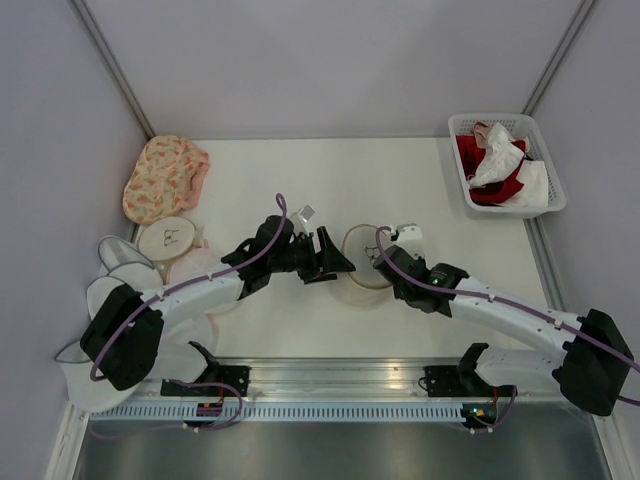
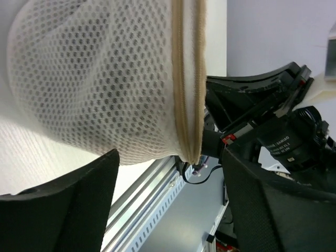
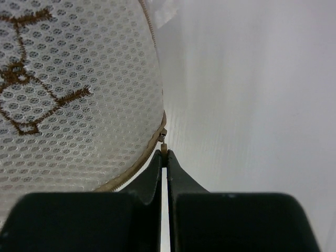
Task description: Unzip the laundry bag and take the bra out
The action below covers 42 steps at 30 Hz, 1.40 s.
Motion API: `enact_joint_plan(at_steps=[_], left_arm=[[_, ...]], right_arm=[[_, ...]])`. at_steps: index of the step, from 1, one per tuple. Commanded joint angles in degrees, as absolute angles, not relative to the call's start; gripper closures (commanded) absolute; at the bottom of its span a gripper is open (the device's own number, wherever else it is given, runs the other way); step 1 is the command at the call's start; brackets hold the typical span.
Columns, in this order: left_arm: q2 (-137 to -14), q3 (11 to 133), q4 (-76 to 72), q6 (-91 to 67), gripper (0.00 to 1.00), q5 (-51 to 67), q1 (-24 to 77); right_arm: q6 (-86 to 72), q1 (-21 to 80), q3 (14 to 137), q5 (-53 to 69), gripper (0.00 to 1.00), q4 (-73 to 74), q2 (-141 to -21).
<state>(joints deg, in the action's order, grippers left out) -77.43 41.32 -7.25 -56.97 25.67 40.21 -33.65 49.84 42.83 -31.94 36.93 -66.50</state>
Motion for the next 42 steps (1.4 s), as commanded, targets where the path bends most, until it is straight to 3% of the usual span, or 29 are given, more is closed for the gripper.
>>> enact_joint_plan(at_steps=[1, 2, 5, 10, 15, 20, 23, 40, 41, 42], left_arm=[[-76.0, 42.7, -4.5, -54.1, 0.15, 21.1, 40.0], [-75.0, 42.5, -3.2, -53.5, 0.09, 18.8, 40.0], [-73.8, 40.8, -0.6, -53.1, 0.04, 10.7, 39.8], [-78.3, 39.9, -2.8, -52.6, 0.05, 10.5, 39.3], [-82.2, 36.8, -14.8, -54.7, 0.09, 15.2, 38.8], [-77.9, 24.1, -39.6, -62.4, 0.15, 16.8, 36.9], [-75.4, 18.7, -44.6, -63.9, 0.22, 14.9, 36.4], [-97.6, 31.9, -53.4, -67.8, 0.34, 27.3, 37.0], [-98.1, 32.5, -53.4, -67.9, 0.36, 27.6, 37.3], [-98.7, 33.7, -53.4, -67.9, 0.45, 27.9, 37.5]], right_arm=[[-35.8, 49.6, 44.7, -37.5, 0.99, 38.2, -65.7], [-35.9, 49.5, 44.7, -37.8, 1.0, 38.6, -65.4], [-36.0, 49.3, 44.4, -37.9, 1.0, 38.6, -64.6], [-36.0, 49.1, 44.1, -37.3, 1.0, 38.1, -64.7], [-36.2, 49.0, 43.8, -36.9, 1.0, 37.9, -65.0], [-36.3, 48.7, 42.9, -36.9, 1.0, 38.2, -63.9], [-36.3, 48.3, 42.7, -36.3, 0.99, 38.1, -63.2], [-35.1, 48.2, 42.2, -33.1, 1.0, 35.5, -63.9], [-35.0, 48.3, 42.0, -33.0, 1.0, 35.2, -63.7], [-34.9, 48.3, 41.8, -32.7, 0.99, 35.1, -63.6]])
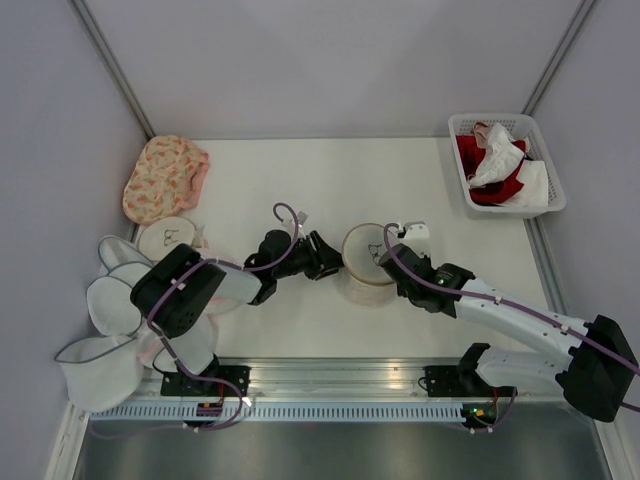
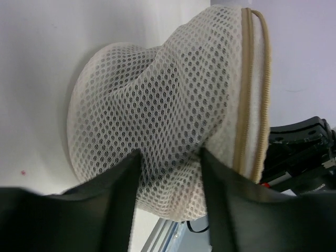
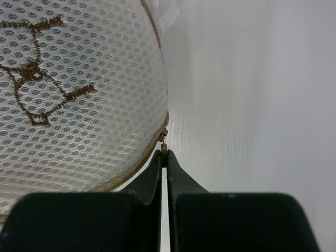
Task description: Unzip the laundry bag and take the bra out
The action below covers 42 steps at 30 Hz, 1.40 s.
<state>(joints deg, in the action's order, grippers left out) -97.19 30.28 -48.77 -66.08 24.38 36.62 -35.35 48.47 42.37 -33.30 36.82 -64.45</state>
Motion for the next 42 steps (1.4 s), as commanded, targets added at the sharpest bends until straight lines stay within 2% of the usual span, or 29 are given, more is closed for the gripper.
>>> enact_joint_plan(at_steps=[1, 2, 3, 5, 6, 9, 10, 11, 13, 15, 20, 28, 36, 42], left_arm=[[-99.5, 34.4, -53.4, -67.9, 0.52, 28.8, 37.8], [-99.9, 35.1, -53.5, -67.9, 0.6, 29.3, 38.0], [-100.1, 35.3, -54.0, -67.9, 0.75, 29.5, 38.0], [-99.8, 35.2, -53.9, -67.9, 0.92, 29.8, 38.0], [-99.5, 35.0, -53.8, -67.6, 0.98, 29.7, 38.0], [-97.1, 33.8, -53.5, -67.2, 0.98, 29.4, 38.0], [-96.3, 33.4, -53.4, -67.1, 0.98, 29.4, 38.0], [-94.6, 33.1, -53.0, -66.9, 0.98, 29.3, 38.0], [-92.5, 33.0, -50.0, -65.8, 0.98, 29.0, 38.0], [-89.0, 33.2, -45.7, -64.4, 0.98, 28.5, 38.0], [-82.9, 35.6, -35.7, -60.6, 0.98, 27.2, 38.0], [-80.9, 37.4, -28.7, -57.7, 0.98, 27.9, 38.1], [-80.0, 36.5, -28.8, -58.0, 0.98, 29.1, 38.1], [-78.6, 36.3, -27.7, -57.0, 0.98, 29.2, 38.1]], right_arm=[[-34.8, 48.3, 41.7, -32.5, 1.0, 34.8, -63.6], [-34.8, 48.2, 41.7, -32.3, 1.0, 34.7, -63.6], [-34.8, 48.3, 41.7, -32.3, 1.0, 34.7, -63.6], [-35.2, 48.3, 41.7, -32.9, 1.0, 34.9, -63.8], [-35.5, 48.3, 41.9, -33.9, 1.0, 35.6, -63.8], [-38.5, 48.3, 42.8, -37.2, 0.99, 38.4, -64.3], [-39.8, 48.3, 43.1, -39.4, 0.97, 39.2, -64.5], [-40.4, 48.2, 43.5, -40.2, 0.84, 40.0, -64.5], [-40.6, 48.2, 44.7, -39.8, 0.43, 41.0, -63.4], [-36.7, 48.4, 45.6, -35.6, 0.3, 38.5, -60.1], [-28.8, 48.8, 48.3, -15.2, 0.28, 31.5, -53.8], [-25.7, 48.8, 55.0, -9.2, 0.29, 28.2, -58.0], [-25.2, 48.9, 62.0, -20.5, 0.29, 33.6, -69.9], [-27.0, 48.9, 63.0, -27.3, 0.29, 36.9, -74.0]])
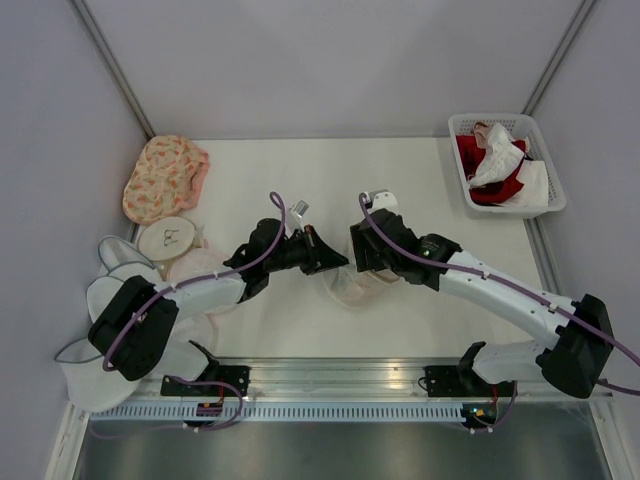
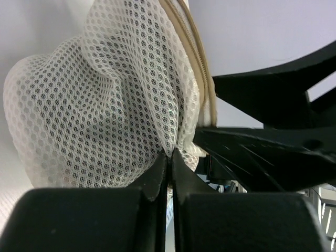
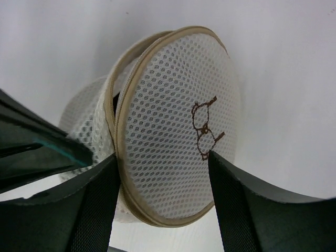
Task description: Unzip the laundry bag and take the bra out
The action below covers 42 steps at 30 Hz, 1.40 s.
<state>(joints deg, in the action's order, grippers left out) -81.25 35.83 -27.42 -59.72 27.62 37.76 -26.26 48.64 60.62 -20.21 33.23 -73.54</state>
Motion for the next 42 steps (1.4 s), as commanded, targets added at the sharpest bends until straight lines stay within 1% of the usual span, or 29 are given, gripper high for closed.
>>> enact_joint_plan(at_steps=[1, 2, 4, 5, 9, 12, 14, 15, 16, 17, 18, 19, 20, 23, 25, 26, 29, 34, 36, 37, 40, 42], left_arm=[[-78.4, 36.1, -27.5, -57.0, 0.98, 29.1, 38.1], [-78.2, 36.1, -27.2, -56.7, 0.98, 29.1, 38.1], [-77.6, 35.4, -26.7, -56.3, 0.98, 28.7, 38.1], [-77.3, 35.2, -26.6, -56.0, 0.98, 28.5, 38.1], [-76.5, 34.0, -25.7, -54.8, 0.98, 28.0, 38.1], [-76.1, 32.6, -24.4, -53.4, 0.98, 27.7, 37.7], [-76.3, 31.0, -24.8, -52.3, 0.98, 27.8, 37.6], [-76.7, 30.5, -24.7, -51.8, 0.98, 28.6, 37.6], [-78.2, 30.5, -24.7, -51.2, 0.98, 29.2, 37.5], [-79.1, 30.4, -25.0, -50.3, 0.98, 29.5, 37.6], [-80.2, 30.1, -25.7, -50.1, 0.98, 30.7, 37.6], [-81.2, 29.9, -26.6, -49.8, 0.98, 31.4, 37.6], [-83.1, 29.8, -27.4, -49.7, 0.98, 31.7, 37.6], [-86.2, 28.7, -31.8, -50.5, 0.98, 33.7, 37.6], [-87.2, 28.1, -34.5, -51.3, 0.98, 34.9, 37.6], [-87.5, 28.1, -34.8, -51.4, 0.98, 35.2, 37.6], [-87.5, 27.9, -36.2, -52.1, 0.98, 35.8, 37.6], [-85.5, 27.3, -37.0, -52.8, 0.98, 35.9, 37.6], [-85.1, 27.1, -37.2, -53.1, 0.98, 35.9, 37.6], [-84.7, 26.9, -37.7, -53.5, 0.98, 36.1, 37.6], [-84.4, 26.0, -40.3, -55.2, 0.98, 36.9, 37.6], [-84.1, 25.2, -41.7, -56.2, 0.98, 37.4, 37.7]], right_arm=[[-27.6, 48.9, 63.2, -29.3, 0.29, 38.0, -73.9], [-28.4, 48.9, 63.8, -34.4, 0.29, 39.4, -73.7], [-31.6, 48.9, 64.3, -39.9, 0.29, 43.9, -72.3], [-32.7, 48.8, 64.7, -46.0, 0.29, 47.0, -71.7], [-38.5, 48.4, 66.1, -57.5, 0.27, 55.3, -69.5], [-41.6, 46.5, 66.6, -63.2, 0.24, 61.8, -70.8], [-44.6, 46.1, 66.9, -64.2, 0.23, 64.0, -71.5], [-43.0, 46.1, 66.4, -59.3, 0.23, 61.3, -70.4], [-35.3, 46.1, 65.3, -54.6, 0.23, 57.0, -68.8], [-33.1, 46.1, 62.4, -50.6, 0.24, 48.4, -67.2], [-31.0, 46.2, 61.2, -46.4, 0.25, 44.8, -63.8], [-28.9, 46.2, 59.9, -35.9, 0.27, 40.9, -62.3], [-26.0, 46.2, 57.1, -31.7, 0.28, 34.6, -60.9], [-25.3, 46.2, 54.8, -20.5, 0.36, 29.1, -60.1], [-25.1, 46.2, 53.9, -16.8, 0.38, 27.7, -61.4], [-25.8, 46.2, 53.4, -13.9, 0.43, 26.2, -62.7], [-26.5, 46.2, 51.5, -9.7, 0.44, 22.9, -64.8], [-28.6, 46.3, 49.5, -4.6, 0.43, 18.1, -66.6], [-29.8, 46.2, 49.4, -3.5, 0.4, 17.2, -67.1], [-30.1, 46.2, 49.5, -3.4, 0.36, 16.8, -67.4], [-32.3, 46.3, 49.8, -4.8, 0.27, 16.4, -68.5], [-34.5, 46.5, 50.4, -7.5, 0.25, 17.7, -69.8]])
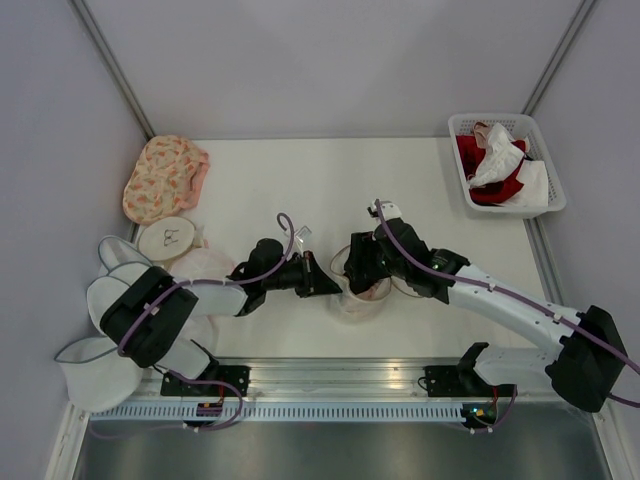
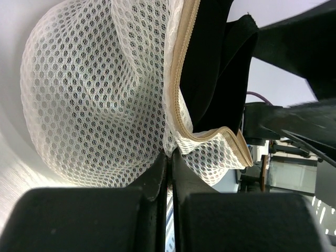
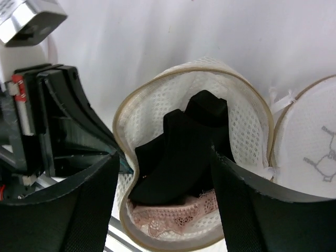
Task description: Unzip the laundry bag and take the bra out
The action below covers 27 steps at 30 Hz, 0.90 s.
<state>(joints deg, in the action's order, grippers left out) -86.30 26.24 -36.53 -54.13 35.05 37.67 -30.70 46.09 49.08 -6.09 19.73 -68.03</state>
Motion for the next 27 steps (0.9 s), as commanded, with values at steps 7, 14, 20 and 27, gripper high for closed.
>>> enact_joint_plan(at_steps=[7, 14, 20, 27], left_arm=[[-79.4, 24.3, -40.3, -57.0, 0.98, 36.7, 38.2], [-76.8, 23.8, -40.1, -57.2, 0.98, 36.1, 39.2], [-75.4, 22.6, -39.1, -56.3, 0.98, 35.1, 39.2], [-75.5, 22.5, -38.5, -55.5, 0.98, 34.7, 39.2]], right_arm=[[-45.2, 48.6, 51.0, -19.2, 0.33, 20.0, -73.0], [-48.3, 51.7, 52.5, -20.1, 0.64, 17.0, -75.4], [-47.1, 52.3, 52.3, -19.3, 1.0, 20.0, -73.7], [-45.5, 52.4, 49.1, -23.9, 1.0, 27.8, -67.7]])
